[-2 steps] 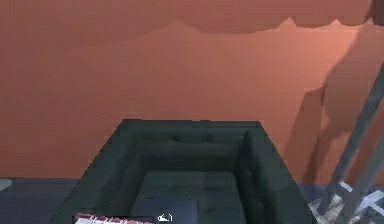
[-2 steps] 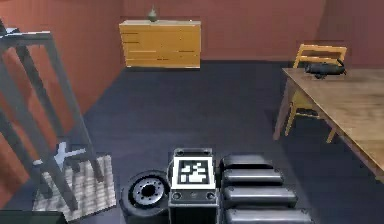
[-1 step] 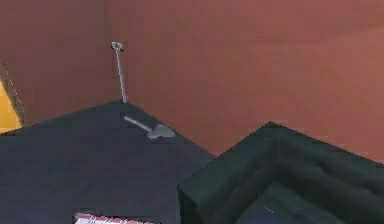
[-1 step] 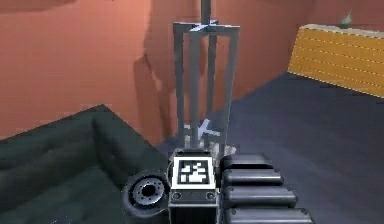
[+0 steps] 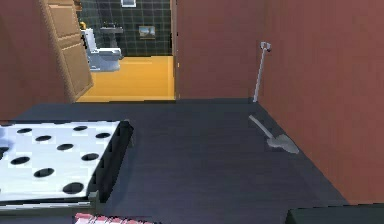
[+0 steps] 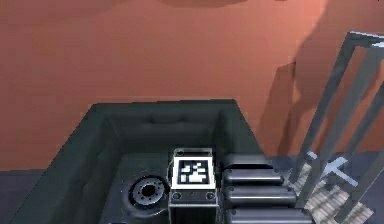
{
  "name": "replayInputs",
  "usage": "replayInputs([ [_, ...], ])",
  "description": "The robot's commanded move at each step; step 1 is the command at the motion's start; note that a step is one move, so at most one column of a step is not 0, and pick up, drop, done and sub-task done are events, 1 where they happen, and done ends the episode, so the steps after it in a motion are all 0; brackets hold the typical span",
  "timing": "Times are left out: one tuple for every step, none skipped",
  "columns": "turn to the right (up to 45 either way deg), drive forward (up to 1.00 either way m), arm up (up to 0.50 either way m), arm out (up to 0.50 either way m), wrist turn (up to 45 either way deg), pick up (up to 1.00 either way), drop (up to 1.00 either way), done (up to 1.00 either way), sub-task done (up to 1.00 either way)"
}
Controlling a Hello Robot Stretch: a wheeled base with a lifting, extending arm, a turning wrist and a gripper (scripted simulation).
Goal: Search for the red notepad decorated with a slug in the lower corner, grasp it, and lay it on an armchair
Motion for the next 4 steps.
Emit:
replayInputs([
  [0.0, 0.00, 0.00, 0.48, 0.0, 0.00, 0.00, 0.00, 0.00],
  [0.0, 0.00, 0.00, 0.00, 45.0, 0.00, 0.00, 0.00, 0.00],
  [0.0, 0.00, 0.00, 0.00, 45.0, 0.00, 0.00, 0.00, 0.00],
  [0.0, 0.00, 0.00, 0.00, 15.0, 0.00, 0.00, 0.00, 0.00],
])
